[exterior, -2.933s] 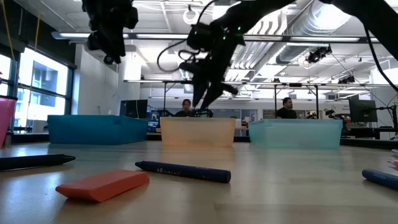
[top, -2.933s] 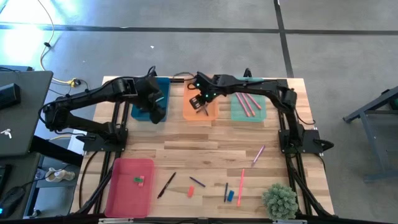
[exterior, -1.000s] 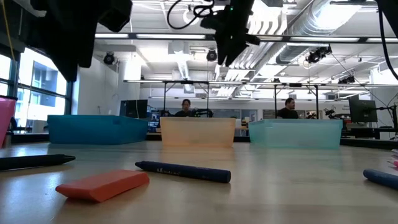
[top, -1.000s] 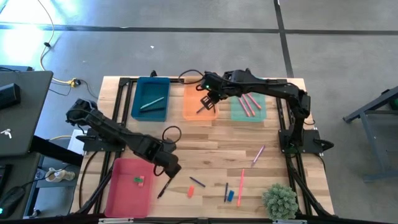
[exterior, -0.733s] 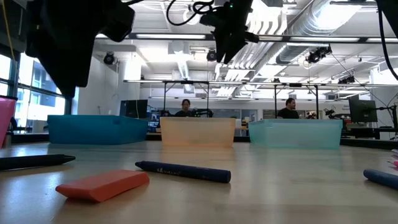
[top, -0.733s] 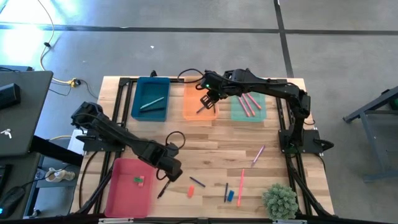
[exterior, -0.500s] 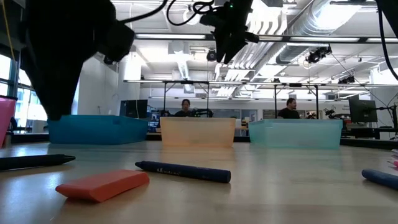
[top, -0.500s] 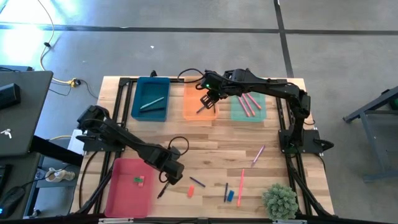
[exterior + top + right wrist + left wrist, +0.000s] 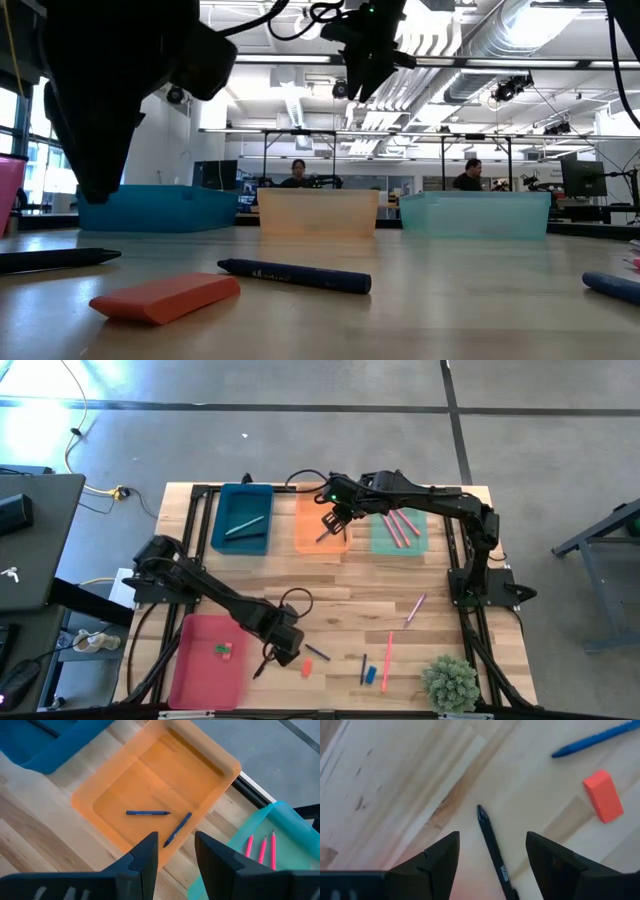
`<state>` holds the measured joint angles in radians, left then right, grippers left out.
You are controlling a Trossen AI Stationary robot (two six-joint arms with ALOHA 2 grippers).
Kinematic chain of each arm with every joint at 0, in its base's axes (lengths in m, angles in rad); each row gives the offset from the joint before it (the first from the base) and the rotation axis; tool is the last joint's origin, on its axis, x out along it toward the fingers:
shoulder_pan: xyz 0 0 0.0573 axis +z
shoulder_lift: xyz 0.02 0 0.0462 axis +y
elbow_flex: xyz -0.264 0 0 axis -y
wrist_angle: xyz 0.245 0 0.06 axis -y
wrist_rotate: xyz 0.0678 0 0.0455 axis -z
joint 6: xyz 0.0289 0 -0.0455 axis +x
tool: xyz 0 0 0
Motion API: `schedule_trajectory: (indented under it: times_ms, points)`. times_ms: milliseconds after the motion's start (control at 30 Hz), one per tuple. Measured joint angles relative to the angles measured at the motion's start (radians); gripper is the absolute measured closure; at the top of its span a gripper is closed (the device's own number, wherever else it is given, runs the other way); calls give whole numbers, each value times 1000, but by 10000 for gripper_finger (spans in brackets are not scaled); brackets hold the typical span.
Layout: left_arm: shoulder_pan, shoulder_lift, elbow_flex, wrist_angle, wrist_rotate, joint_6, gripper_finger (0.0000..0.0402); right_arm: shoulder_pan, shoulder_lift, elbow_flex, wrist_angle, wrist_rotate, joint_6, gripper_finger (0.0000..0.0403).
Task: Sort crayons/erasers/pens/pencils in bins
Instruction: Put the black pen into the blue bin
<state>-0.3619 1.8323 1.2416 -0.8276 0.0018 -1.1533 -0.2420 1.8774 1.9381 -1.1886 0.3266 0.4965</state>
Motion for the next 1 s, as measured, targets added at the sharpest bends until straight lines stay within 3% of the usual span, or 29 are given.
schedule_trajectory:
  times_ms: [233, 1000]
  points:
    - [-12, 45, 60, -27, 29, 10, 198, 2, 0, 0, -1, 0, 0, 282]
    - [-66, 135, 64, -40, 39, -67, 200, 10, 0, 0, 0, -15, 21, 282]
